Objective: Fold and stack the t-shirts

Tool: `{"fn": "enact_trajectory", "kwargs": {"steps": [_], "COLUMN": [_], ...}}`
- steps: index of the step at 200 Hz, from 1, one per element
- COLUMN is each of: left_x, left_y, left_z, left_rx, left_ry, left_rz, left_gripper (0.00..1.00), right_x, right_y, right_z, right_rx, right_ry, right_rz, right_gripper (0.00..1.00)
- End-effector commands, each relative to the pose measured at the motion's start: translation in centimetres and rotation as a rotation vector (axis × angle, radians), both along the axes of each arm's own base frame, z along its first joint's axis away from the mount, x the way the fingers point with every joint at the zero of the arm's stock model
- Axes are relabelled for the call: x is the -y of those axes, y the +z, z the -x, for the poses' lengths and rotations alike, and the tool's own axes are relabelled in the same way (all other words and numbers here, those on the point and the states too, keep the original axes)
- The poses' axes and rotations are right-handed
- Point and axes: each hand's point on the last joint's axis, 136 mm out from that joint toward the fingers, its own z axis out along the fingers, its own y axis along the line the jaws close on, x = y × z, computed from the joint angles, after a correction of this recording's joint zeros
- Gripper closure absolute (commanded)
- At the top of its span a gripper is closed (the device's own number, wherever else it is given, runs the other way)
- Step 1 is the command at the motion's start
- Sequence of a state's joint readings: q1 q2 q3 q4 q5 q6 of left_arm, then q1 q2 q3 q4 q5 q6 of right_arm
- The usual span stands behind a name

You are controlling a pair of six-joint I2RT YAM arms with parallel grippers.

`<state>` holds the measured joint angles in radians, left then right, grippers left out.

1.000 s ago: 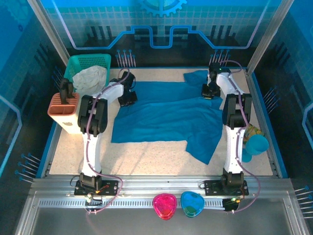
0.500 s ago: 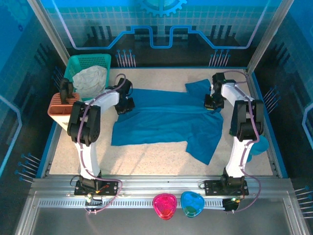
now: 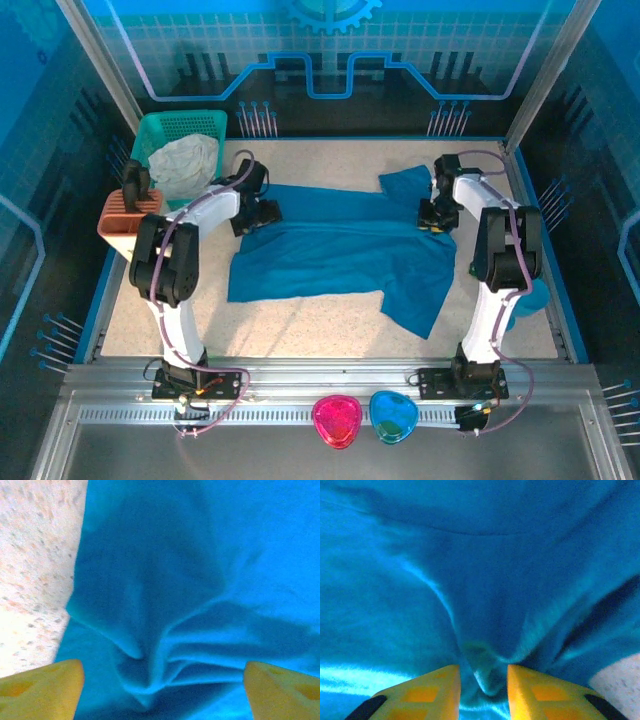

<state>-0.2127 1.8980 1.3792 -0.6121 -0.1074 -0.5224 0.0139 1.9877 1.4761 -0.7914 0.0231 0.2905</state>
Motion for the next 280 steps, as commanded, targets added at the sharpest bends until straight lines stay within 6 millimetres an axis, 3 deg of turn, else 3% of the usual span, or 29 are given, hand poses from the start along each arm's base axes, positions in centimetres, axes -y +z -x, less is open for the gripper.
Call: {"fn": "enact_trajectory", "kwargs": {"steps": [1, 28, 51, 95, 124, 185, 280], "left_x": [-0.8, -1.7, -2.6, -4.7, -6.0, -7.1, -5.4], "left_y": [6.0, 6.9, 5.0, 1.5, 0.1, -2.7, -5.6], "left_z": [-1.6, -3.8, -6.0, -9.7, -11.6, -13.2, -14.7], "left_rx": [0.116, 0.106, 0.064, 0.007, -0.005, -0.025, -0.063], "left_ry": [-0.025, -0.045, -0.057, -0.07, -0.077, -0.145, -0.35], "left_rz": [-0.058, -0.095, -0.118, -0.163, -0.184, -0.202, -0.164], "left_gripper": [0.05, 0.07, 0.23, 0.4, 0.41, 0.41, 0.42], "right_x": [-0.1, -0.6, -1.0, -1.3, -1.1, -0.9, -0.5], "right_y": [5.6, 7.5, 7.9, 8.3, 8.6, 8.8, 9.1], "right_z": [-0.5, 0.8, 2.1, 4.9, 6.3, 7.4, 7.9], "right_rx": [0.107, 0.15, 0.17, 0.188, 0.2, 0.203, 0.205], "right_ry": [0.012, 0.013, 0.013, 0.017, 0.014, 0.01, 0.008], "right_rz": [0.008, -0.024, -0.053, -0.078, -0.081, -0.094, -0.092], "right_gripper": [0.68, 0.67, 0.69, 0.74, 0.75, 0.77, 0.79]}}
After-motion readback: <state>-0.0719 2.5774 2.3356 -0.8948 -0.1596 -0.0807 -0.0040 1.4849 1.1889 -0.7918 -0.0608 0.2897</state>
